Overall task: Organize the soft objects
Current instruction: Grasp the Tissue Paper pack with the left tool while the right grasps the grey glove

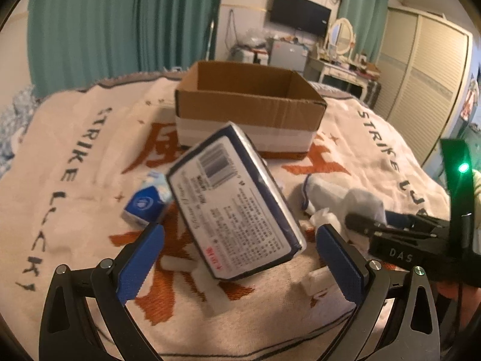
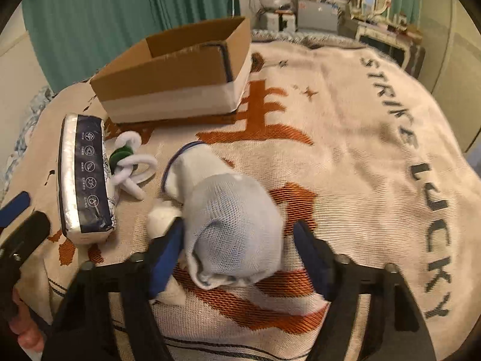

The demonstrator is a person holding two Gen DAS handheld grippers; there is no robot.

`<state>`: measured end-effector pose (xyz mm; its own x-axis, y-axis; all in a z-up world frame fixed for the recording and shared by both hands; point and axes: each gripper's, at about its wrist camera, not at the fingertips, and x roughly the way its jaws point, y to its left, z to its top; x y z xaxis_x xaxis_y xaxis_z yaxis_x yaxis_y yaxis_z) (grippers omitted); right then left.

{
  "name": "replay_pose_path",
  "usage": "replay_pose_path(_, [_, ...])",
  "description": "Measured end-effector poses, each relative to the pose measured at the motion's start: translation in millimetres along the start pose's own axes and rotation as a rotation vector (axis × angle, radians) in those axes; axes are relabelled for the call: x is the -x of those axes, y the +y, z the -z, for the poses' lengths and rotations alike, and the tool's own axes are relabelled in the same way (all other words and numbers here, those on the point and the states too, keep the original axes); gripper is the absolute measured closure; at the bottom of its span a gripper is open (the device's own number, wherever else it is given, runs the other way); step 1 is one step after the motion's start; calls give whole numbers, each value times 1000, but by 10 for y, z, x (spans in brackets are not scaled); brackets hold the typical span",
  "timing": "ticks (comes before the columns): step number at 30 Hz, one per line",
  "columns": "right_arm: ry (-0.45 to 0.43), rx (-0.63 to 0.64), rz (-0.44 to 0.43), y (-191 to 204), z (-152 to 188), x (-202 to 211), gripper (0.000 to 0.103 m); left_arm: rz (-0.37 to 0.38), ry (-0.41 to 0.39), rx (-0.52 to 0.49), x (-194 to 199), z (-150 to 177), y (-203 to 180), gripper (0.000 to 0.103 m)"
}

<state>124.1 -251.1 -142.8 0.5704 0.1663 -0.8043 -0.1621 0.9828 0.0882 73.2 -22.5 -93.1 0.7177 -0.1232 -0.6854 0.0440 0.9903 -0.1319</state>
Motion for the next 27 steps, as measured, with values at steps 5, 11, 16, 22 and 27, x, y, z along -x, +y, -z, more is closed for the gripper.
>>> replay_pose_path(5, [-144, 29, 59, 112, -120, 281, 54, 10, 19, 44, -132, -30, 68, 2])
replay_pose_path(11, [-180, 19, 47, 168, -202, 325, 55, 43, 61, 89, -382, -45, 126, 2])
replay_pose_path(16, [-169, 45, 28, 248, -181, 260, 54, 90, 114, 118, -571, 13, 94, 8])
replay_pose_path(22, [-170, 53, 30, 255, -154, 276, 54, 67, 79, 56, -442, 11, 19, 15])
replay_pose_path(27, [-199, 62, 32, 257, -137, 429, 54, 57, 39, 18, -195, -31, 19, 16])
